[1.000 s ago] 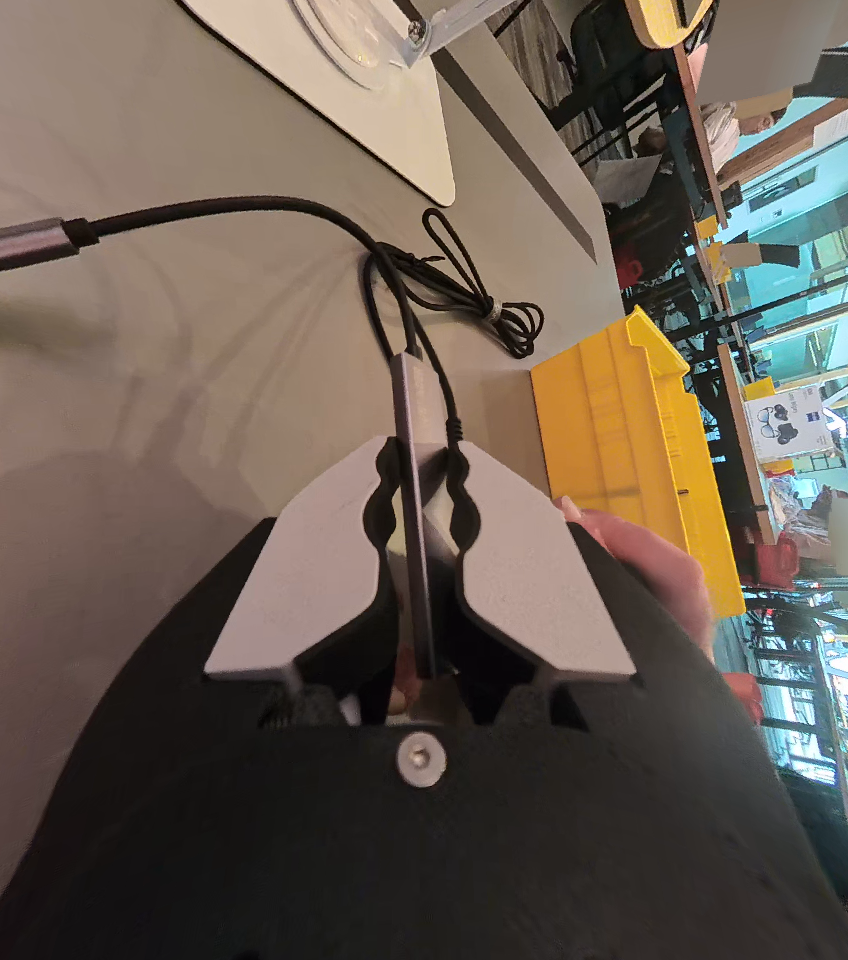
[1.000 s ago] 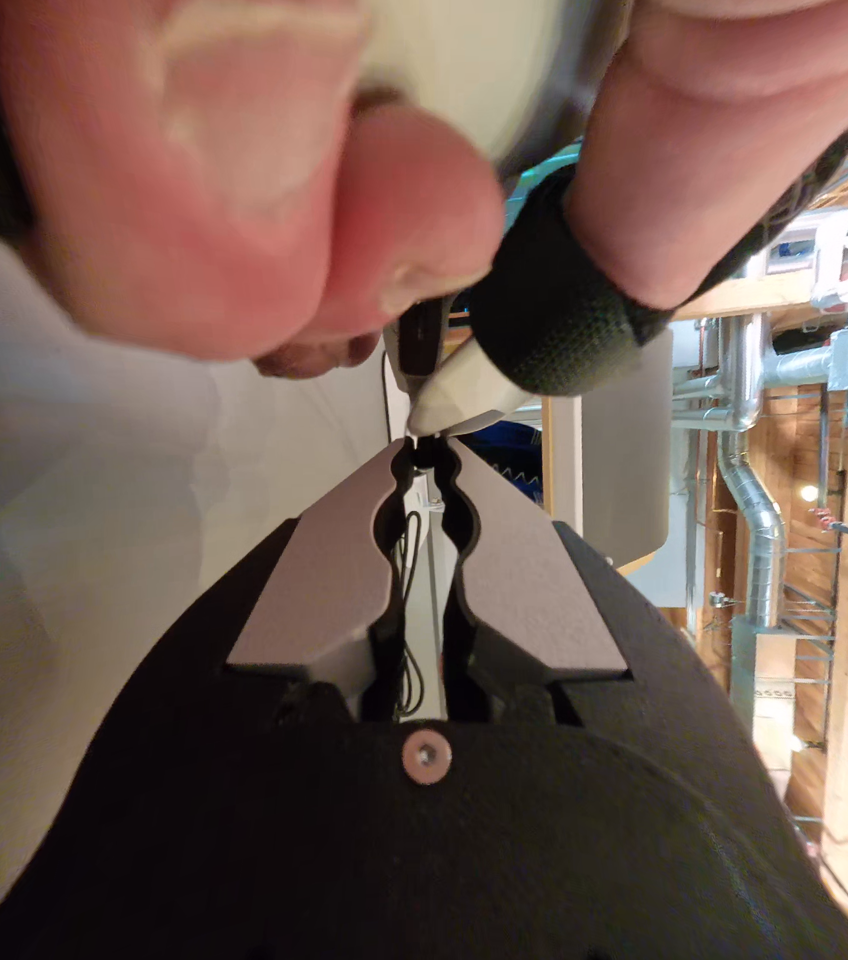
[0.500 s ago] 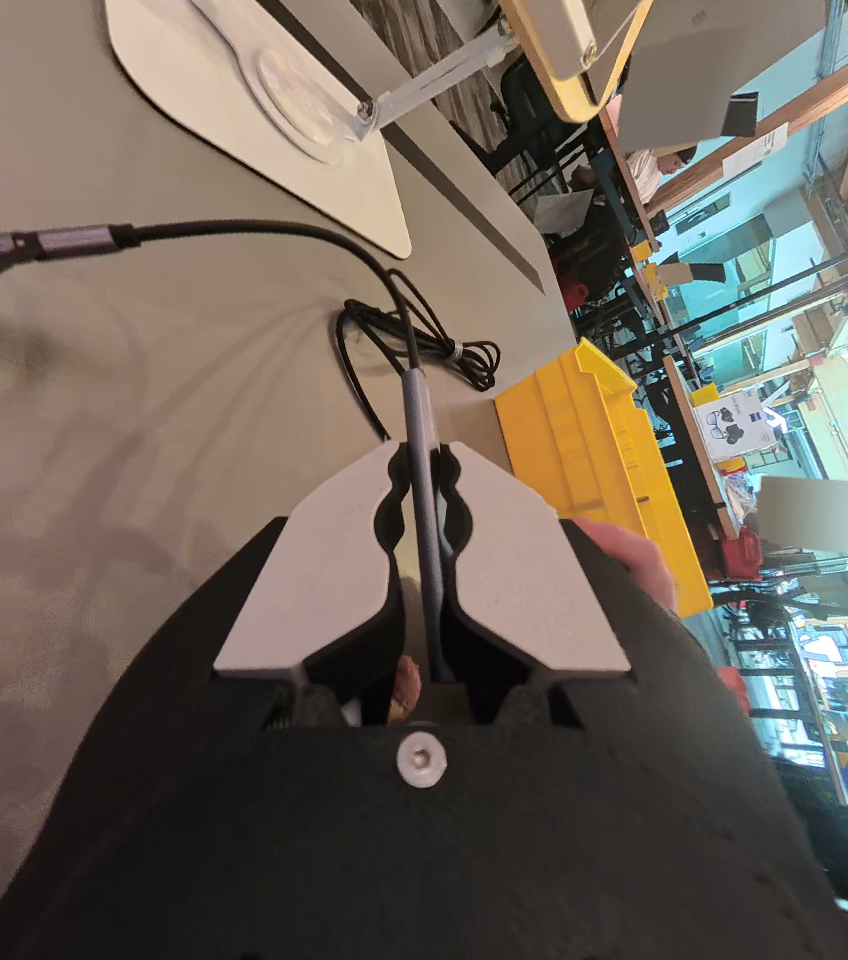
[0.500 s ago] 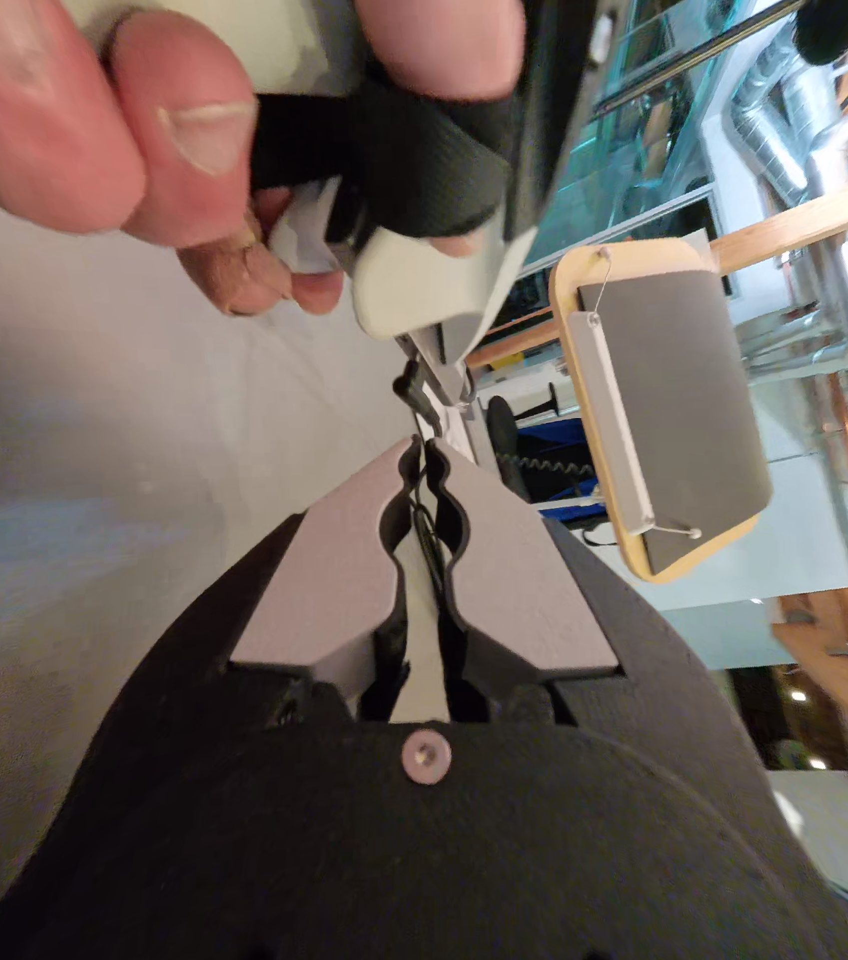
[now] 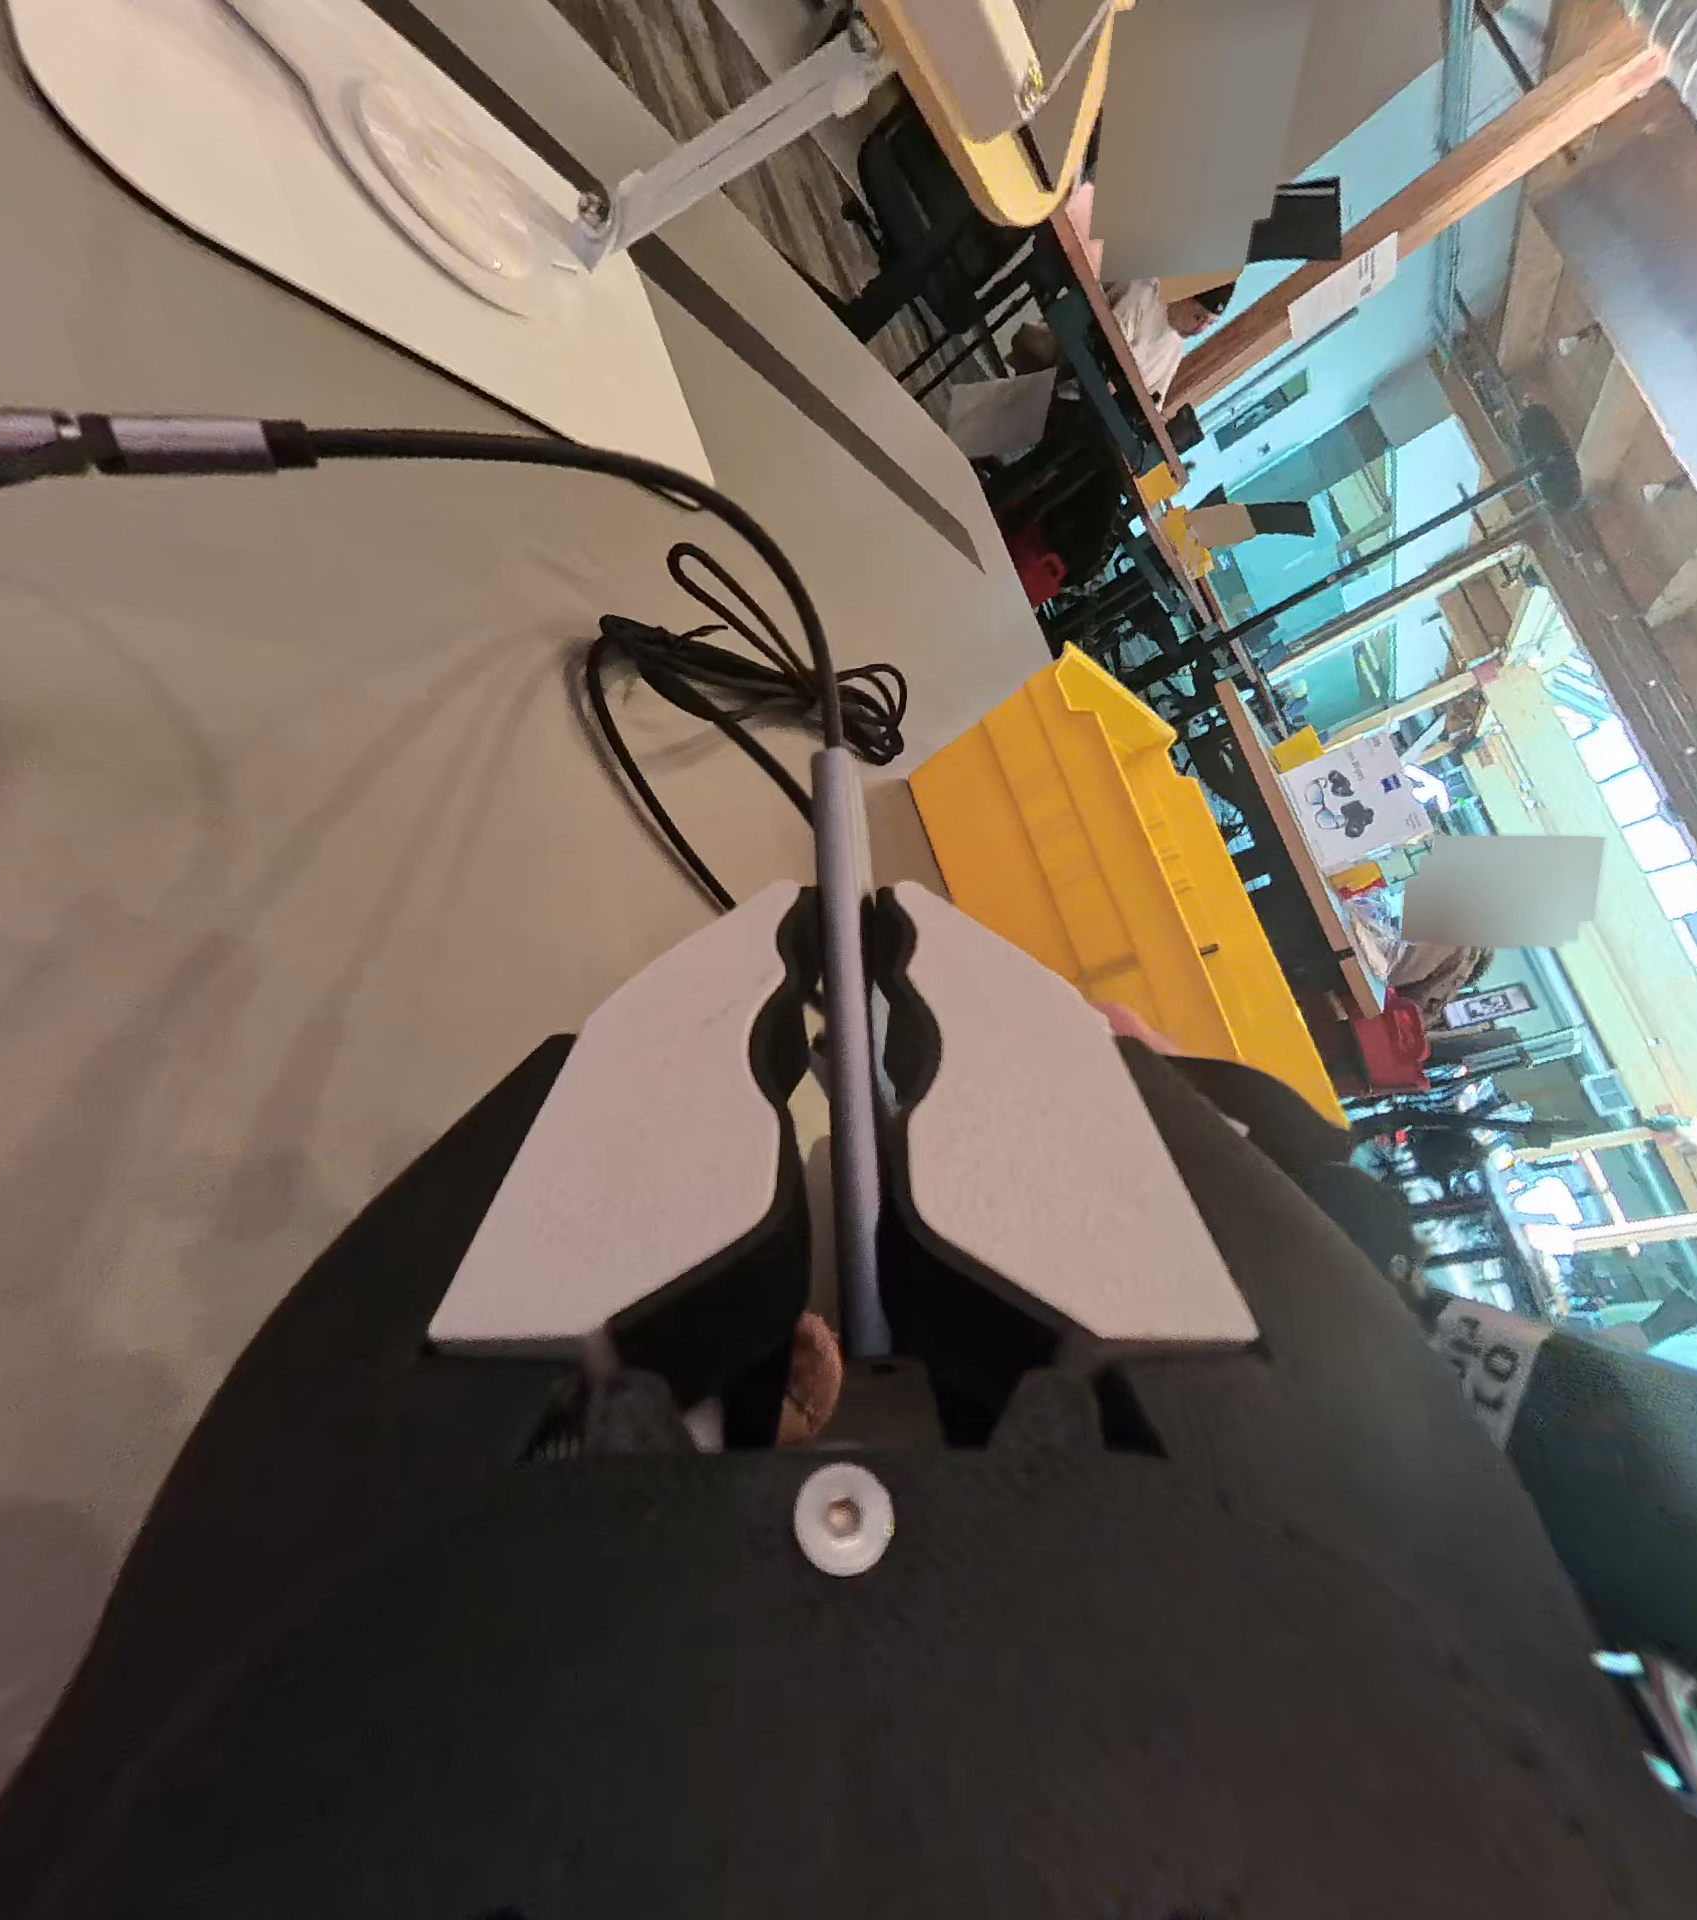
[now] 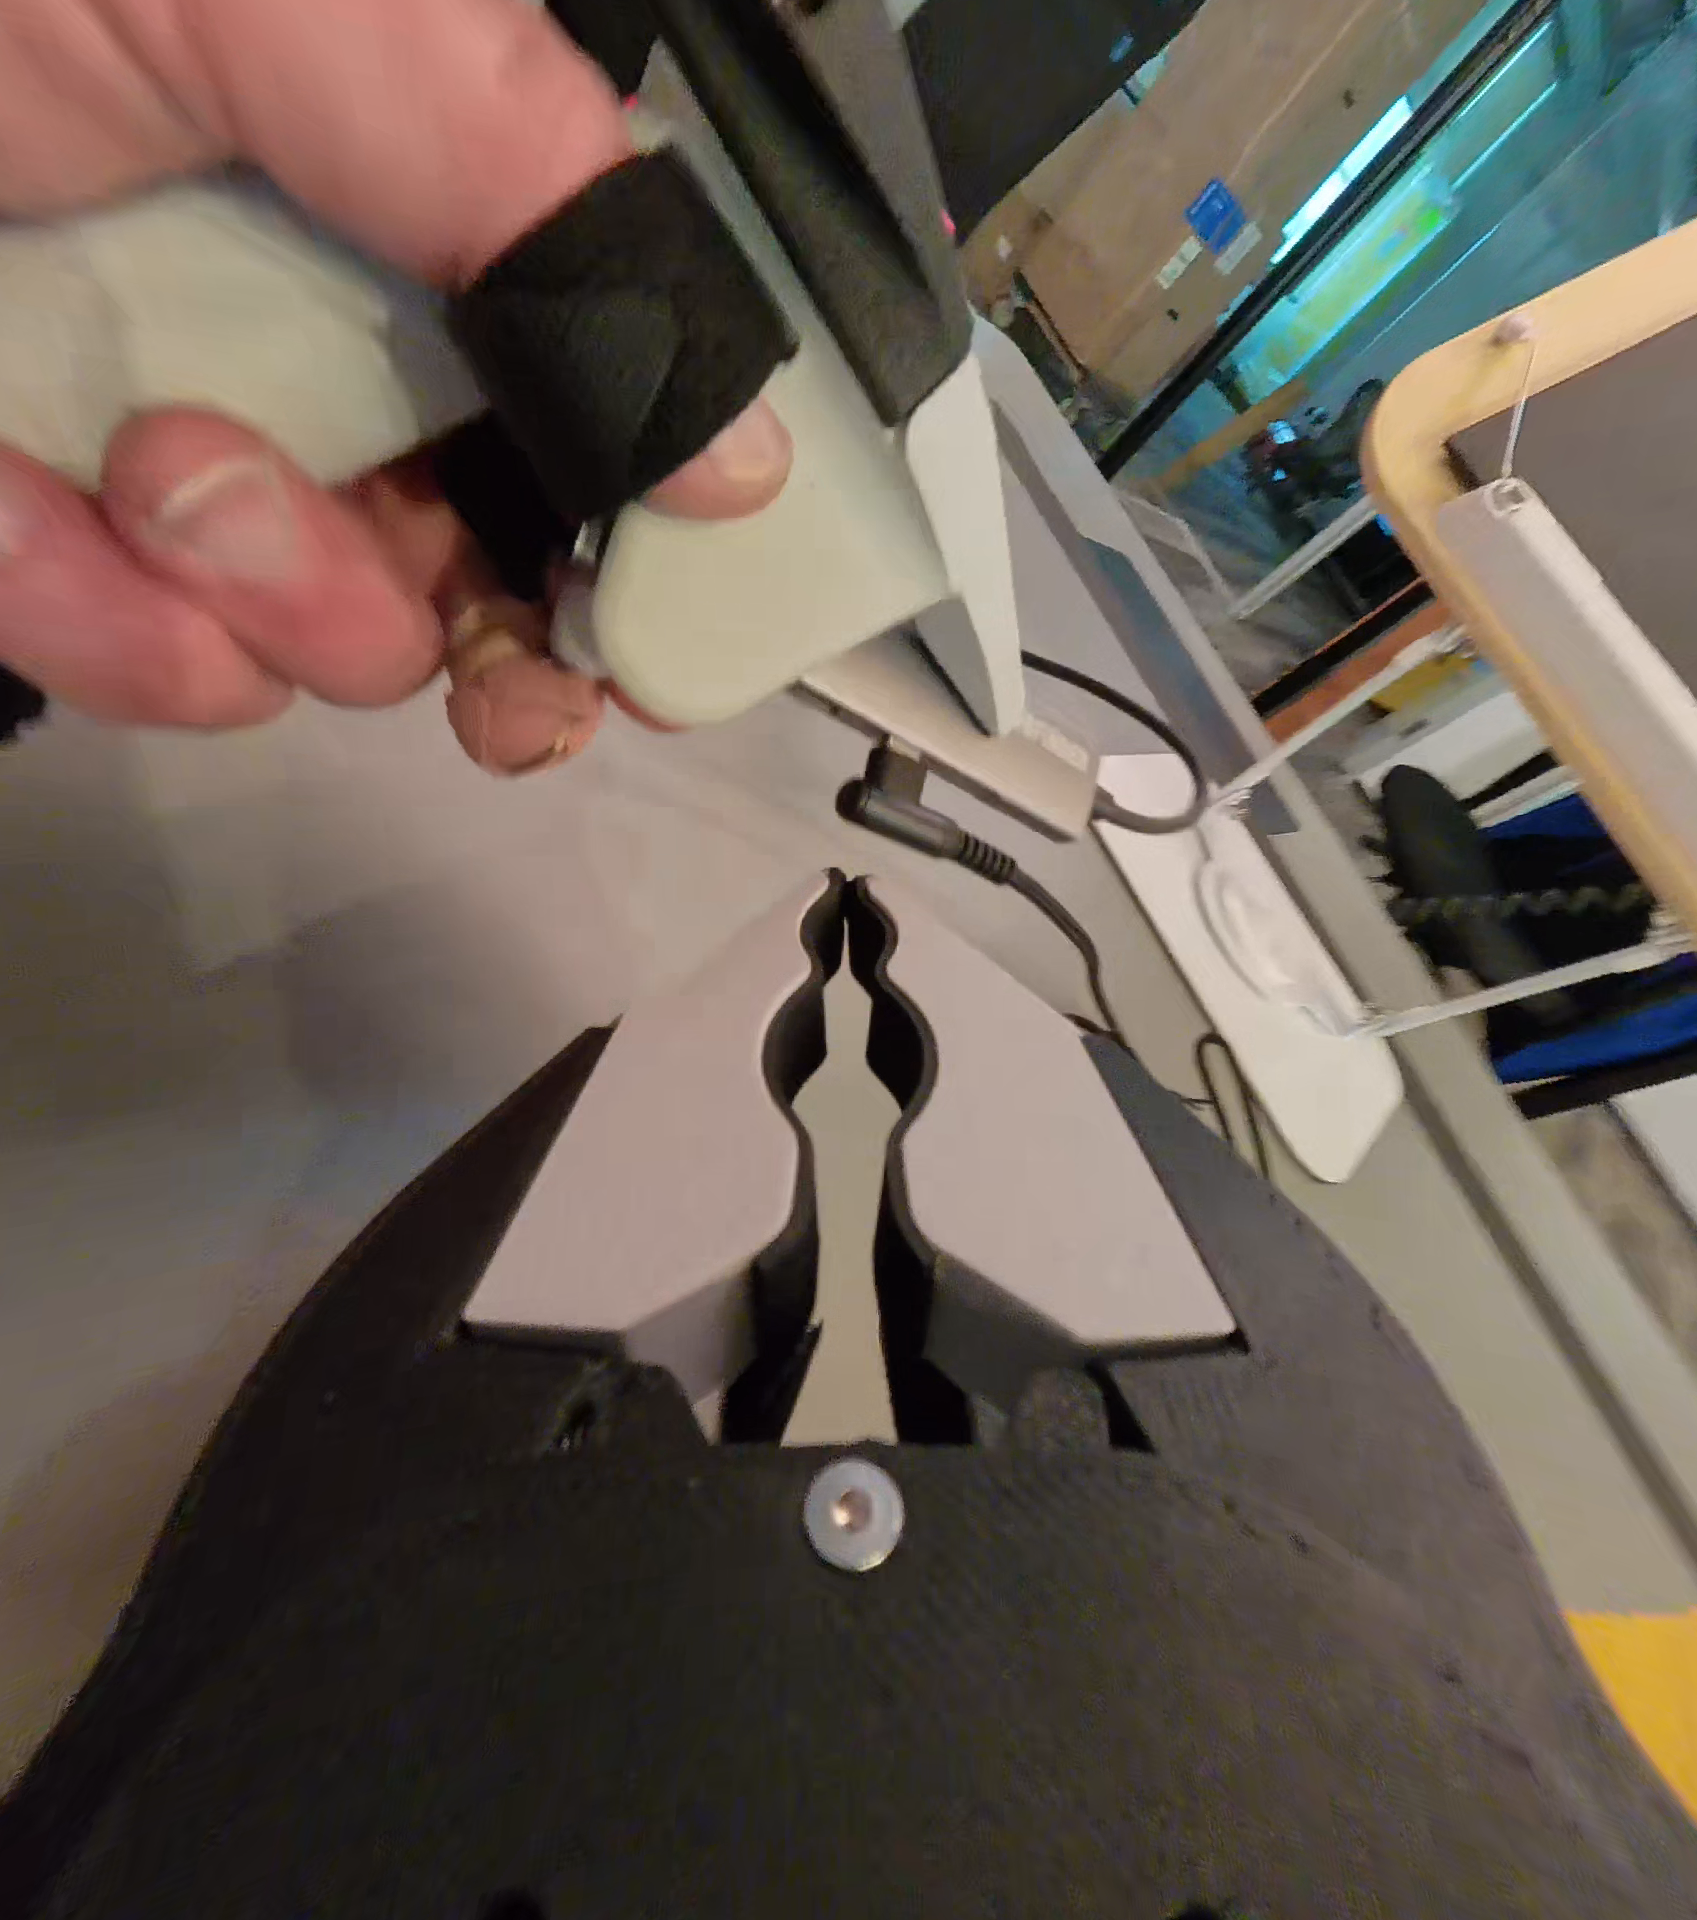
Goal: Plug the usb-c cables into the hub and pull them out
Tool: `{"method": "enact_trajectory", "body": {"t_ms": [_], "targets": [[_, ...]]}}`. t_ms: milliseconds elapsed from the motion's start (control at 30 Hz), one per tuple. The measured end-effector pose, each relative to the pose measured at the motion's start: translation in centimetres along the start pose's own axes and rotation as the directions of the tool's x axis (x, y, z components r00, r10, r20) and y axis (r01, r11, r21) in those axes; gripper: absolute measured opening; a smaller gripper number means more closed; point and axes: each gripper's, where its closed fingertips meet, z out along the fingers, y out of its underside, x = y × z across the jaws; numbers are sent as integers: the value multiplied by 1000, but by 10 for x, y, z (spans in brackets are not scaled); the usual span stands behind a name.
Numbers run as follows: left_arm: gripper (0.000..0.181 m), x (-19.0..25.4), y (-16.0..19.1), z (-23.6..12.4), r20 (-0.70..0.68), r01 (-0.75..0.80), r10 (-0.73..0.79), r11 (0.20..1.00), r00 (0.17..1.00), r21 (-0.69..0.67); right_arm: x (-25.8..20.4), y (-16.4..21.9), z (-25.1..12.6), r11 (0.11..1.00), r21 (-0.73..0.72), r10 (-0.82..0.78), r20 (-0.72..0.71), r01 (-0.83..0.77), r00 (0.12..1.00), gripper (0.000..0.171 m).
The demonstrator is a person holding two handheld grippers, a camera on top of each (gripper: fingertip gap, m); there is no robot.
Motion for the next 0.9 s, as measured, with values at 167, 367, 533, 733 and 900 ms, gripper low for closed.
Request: {"method": "enact_trajectory", "body": {"t_ms": [167, 367, 533, 733, 900], "targets": [[9, 2, 5, 1, 32, -169, 169, 986, 985, -6, -5, -3, 4, 978, 22, 206, 100, -209, 973, 0], [10, -3, 13, 2, 70, -258, 258, 966, 964, -2, -13, 1, 6, 946, 10, 319, 142, -324, 937, 0], [11, -1, 14, 2, 85, -295, 292, 955, 953, 21, -15, -1, 6, 921, 4, 383, 160, -389, 910, 0], [9, 1, 6, -1, 87, -381, 381, 925, 921, -12, -13, -7, 7, 935, 27, 345, 152, -353, 926, 0], [9, 4, -4, -10, 34, -441, 442, 897, 896, -34, -2, -9, -6, 933, 39, 349, 143, -358, 926, 15]]}}
